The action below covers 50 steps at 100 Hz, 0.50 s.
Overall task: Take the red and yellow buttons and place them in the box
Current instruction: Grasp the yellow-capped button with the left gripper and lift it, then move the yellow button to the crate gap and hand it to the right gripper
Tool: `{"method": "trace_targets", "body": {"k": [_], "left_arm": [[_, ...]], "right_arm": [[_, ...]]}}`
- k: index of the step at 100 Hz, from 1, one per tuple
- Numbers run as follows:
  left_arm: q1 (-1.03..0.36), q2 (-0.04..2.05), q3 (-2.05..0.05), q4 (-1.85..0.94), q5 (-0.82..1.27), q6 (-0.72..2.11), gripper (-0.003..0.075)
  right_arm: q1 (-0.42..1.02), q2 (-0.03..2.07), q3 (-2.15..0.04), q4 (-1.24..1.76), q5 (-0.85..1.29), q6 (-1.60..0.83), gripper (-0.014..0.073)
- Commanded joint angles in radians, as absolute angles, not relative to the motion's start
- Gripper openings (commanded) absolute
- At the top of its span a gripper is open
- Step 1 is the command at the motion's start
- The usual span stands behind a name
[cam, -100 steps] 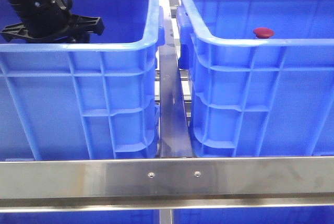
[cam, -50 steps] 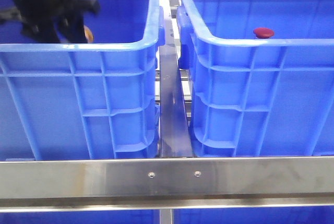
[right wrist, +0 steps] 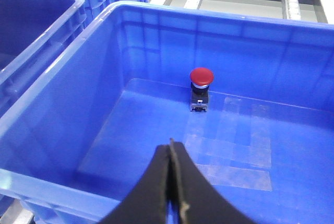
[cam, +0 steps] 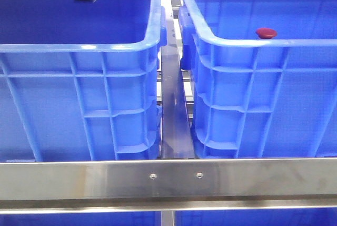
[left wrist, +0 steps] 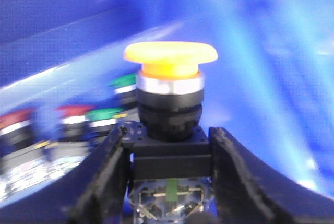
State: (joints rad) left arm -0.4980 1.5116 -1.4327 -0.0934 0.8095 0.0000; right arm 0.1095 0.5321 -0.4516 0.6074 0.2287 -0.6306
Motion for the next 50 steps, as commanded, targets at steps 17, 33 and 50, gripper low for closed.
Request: {"method": "trace_targets", "body": {"k": [17,33,50], "left_arm": [[-0.649,1.454,-1.466,-0.134,0.793,0.089,0.0206],[-0.721,1.454,-1.466,-0.150,0.791,0.126,0.0206],[-0.774,1.454,-1.466,-0.167,0.791,0.126,0.0206]], "right_arm": [[0.104,0.531,-0.478,0.610,0.174,-0.640,-0.0038],[0.104,0.531,-0.478,0.610,0.172,-0.640,-0.0038],[0.104,0.531,-0.478,0.611,0.171,-0.640,-0.0038]]}}
